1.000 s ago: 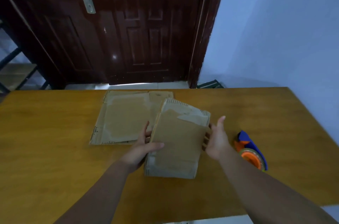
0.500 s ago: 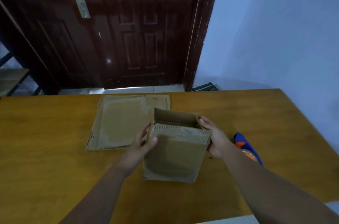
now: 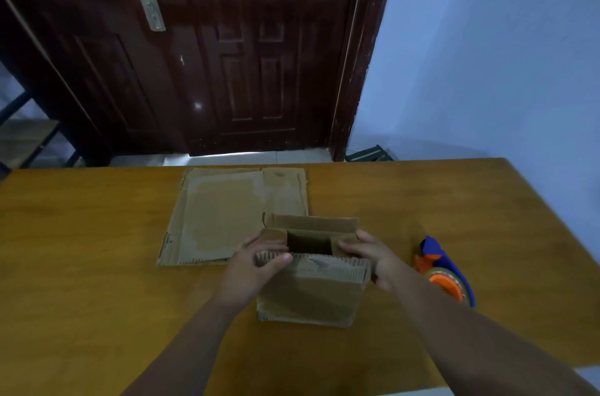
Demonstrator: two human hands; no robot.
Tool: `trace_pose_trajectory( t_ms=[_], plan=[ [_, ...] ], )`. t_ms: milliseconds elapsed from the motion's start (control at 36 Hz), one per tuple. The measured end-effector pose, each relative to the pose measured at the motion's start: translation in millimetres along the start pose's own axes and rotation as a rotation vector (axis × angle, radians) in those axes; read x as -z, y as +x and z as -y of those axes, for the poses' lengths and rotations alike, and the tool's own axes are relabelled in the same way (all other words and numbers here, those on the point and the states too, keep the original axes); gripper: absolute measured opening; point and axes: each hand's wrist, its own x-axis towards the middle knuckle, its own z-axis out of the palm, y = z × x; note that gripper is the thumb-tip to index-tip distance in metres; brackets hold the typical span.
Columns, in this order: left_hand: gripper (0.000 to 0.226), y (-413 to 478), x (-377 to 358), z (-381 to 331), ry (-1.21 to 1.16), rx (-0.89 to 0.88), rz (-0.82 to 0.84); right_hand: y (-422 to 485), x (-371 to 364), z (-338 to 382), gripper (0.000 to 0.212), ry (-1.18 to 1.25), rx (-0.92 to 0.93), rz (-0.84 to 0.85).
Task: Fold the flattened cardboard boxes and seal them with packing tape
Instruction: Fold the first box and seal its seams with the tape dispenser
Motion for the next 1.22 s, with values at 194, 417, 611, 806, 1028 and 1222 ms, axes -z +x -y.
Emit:
trace_pose_trajectory(
  t_ms=[194,417,611,806,1028,1222],
  plan=[
    [0.035,-11.4,0.7,13.6,-0.019,0.053,-0.049,-1.9,-2.1,-9.9,0.109,-0.041,0.003,0.033],
    [0.006,-13.0,-10.1,14.5,0.003,0.062,-0.180,-6.2,-8.3,-9.4,0.016,-0.023,0.016,0.114],
    [0.053,-24.7,-26.5,15.1,0.059,-0.028,-0.352,-13.6,-9.8,-9.4,0.023,-0.041,0.042,0.144],
    [0.074,-29.7,-34.9,8.6,0.732,-0.352,-0.429,-19.3,-12.0,-11.7,0.022,0.007,0.041,0.128],
    [0.068,-23.8,-57.1,12.1,0.963,-0.445,-0.318,-21.0,-9.8,-24.7,0.033,-0.055,0.089,-0.034],
    [0.042,-28.5,-61.5,15.0,0.941,-0.364,-0.345,-24.6,-15.3,-19.1,0.022,-0.145,0.169,-0.099]
  ],
)
